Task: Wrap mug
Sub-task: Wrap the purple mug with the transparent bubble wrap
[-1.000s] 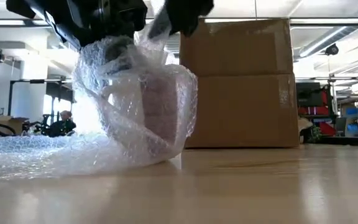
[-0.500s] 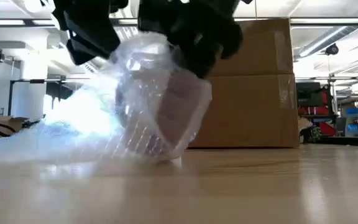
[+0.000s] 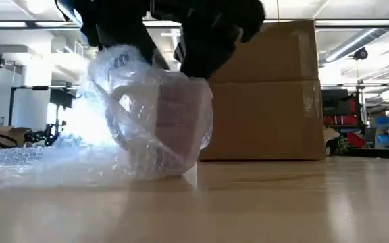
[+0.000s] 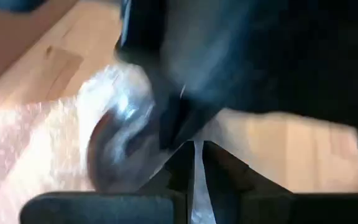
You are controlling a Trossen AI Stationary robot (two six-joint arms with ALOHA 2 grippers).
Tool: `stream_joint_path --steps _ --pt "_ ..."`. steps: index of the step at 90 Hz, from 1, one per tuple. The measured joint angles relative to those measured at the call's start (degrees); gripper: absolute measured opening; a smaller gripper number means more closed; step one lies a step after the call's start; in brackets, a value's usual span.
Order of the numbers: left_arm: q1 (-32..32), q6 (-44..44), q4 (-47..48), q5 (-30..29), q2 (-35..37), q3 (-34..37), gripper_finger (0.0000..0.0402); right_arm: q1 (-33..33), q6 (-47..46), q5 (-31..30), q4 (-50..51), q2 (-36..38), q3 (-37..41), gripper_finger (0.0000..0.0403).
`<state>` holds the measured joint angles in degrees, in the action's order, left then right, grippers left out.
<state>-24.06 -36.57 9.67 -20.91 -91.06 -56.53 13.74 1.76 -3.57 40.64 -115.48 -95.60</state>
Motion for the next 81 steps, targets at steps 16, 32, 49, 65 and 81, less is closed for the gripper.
stream_joint_path --steps 16,32,49,65,81 --pt "0.3 0.9 -1.0 -0.1 -0.3 -0.2 0.0020 0.3 -0.3 -0.3 12.0 0.1 -6.6 0.0000" --pt "0.2 1.9 -1.0 0.7 1.1 -0.3 0.0020 0.8 -0.2 -0.5 12.7 0.0 -7.7 0.0000" --pt "-1.6 2.9 8.4 1.9 7.8 -1.5 0.0020 0.9 0.3 -0.7 7.9 0.6 -4.5 0.0000" --pt "-2.5 -5.5 22.8 -1.4 17.3 0.2 0.0020 1.0 0.3 -0.6 10.1 0.9 -4.0 0.0000" --pt "-2.7 -9.8 24.5 -2.4 23.2 7.8 0.0020 0.9 -1.5 -0.6 11.6 2.8 -4.4 0.0000"
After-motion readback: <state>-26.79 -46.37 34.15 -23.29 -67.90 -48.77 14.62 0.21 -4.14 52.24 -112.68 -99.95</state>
